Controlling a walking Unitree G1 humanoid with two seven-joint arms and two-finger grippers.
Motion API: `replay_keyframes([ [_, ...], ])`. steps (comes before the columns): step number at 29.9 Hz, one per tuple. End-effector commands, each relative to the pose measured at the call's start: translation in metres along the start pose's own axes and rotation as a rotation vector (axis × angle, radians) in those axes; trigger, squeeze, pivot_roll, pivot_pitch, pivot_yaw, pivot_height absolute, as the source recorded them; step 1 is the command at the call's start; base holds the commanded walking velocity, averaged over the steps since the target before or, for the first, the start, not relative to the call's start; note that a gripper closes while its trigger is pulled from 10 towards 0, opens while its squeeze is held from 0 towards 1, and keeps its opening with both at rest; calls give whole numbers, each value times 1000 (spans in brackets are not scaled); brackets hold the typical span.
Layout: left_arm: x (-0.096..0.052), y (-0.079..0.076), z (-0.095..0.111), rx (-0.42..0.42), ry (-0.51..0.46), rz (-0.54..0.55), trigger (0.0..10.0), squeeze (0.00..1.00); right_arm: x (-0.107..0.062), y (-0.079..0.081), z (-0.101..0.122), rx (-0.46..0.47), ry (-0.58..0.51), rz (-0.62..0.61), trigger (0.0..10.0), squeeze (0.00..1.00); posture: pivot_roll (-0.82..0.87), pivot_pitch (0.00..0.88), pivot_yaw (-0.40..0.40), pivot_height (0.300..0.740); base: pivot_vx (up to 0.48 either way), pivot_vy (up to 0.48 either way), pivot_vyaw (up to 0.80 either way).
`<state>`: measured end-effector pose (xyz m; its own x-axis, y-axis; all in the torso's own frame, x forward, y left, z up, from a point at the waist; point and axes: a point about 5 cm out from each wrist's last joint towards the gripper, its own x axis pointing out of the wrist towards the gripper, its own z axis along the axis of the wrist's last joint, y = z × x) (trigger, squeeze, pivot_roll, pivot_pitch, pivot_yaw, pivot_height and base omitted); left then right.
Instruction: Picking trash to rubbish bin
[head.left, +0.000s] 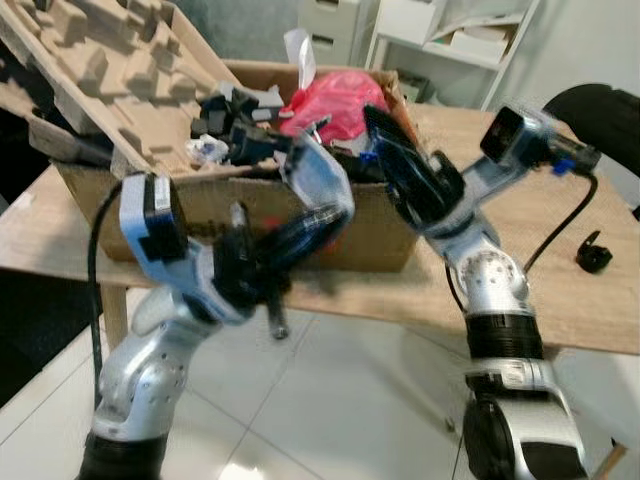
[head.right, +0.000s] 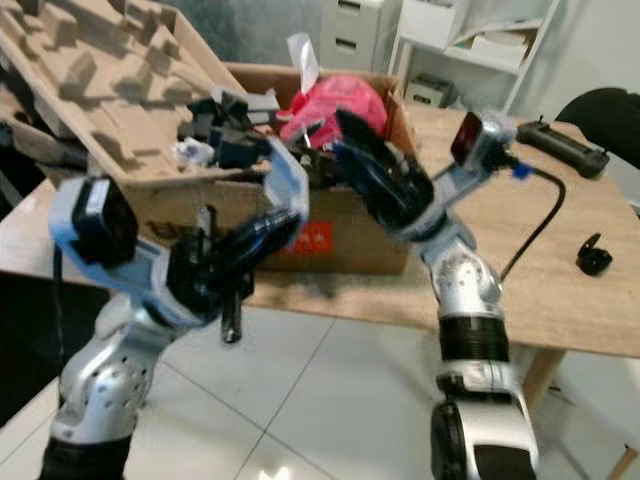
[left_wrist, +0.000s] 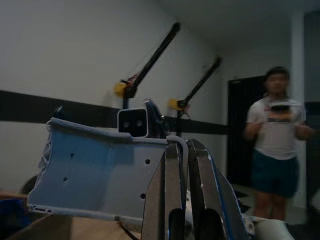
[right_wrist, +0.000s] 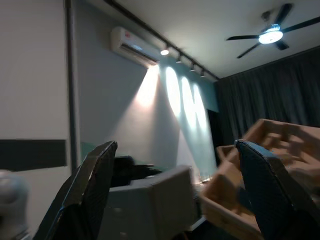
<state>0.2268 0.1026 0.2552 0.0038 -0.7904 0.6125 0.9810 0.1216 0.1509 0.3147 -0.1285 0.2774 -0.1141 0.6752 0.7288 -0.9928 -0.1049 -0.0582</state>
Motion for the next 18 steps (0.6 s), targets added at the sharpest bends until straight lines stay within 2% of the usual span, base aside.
replay_keyframes([
  [1, -1, -12, 1, -51, 8, -88, 10000, 0, -2, 7, 1, 9, 16, 58, 10000, 0, 118, 84, -42, 740, 0, 0, 0],
  [5, -4, -15, 3, -80, 5, -108, 10000, 0, -5, 12, -1, -1, 82, 78, 10000, 0, 119, 84, -41, 740, 0, 0, 0],
  [9, -16, -18, 6, -106, 79, -152, 10000, 0, -8, 24, 8, -78, 230, 119, 10000, 0, 130, 83, -42, 740, 0, 0, 0],
  [13, -20, -18, 10, -119, 78, -166, 10000, 0, -7, 29, 16, -90, 255, 148, 10000, 0, 132, 84, -43, 740, 0, 0, 0],
  [15, -23, -21, 16, -165, 45, -206, 10000, 0, -7, 36, 21, -83, 320, 192, 10000, 0, 128, 83, -42, 740, 0, 0, 0],
  [18, -25, -25, 13, -234, 58, -251, 10000, 0, -7, 40, 17, -67, 410, 221, 10000, 0, 125, 81, -42, 740, 0, 0, 0],
])
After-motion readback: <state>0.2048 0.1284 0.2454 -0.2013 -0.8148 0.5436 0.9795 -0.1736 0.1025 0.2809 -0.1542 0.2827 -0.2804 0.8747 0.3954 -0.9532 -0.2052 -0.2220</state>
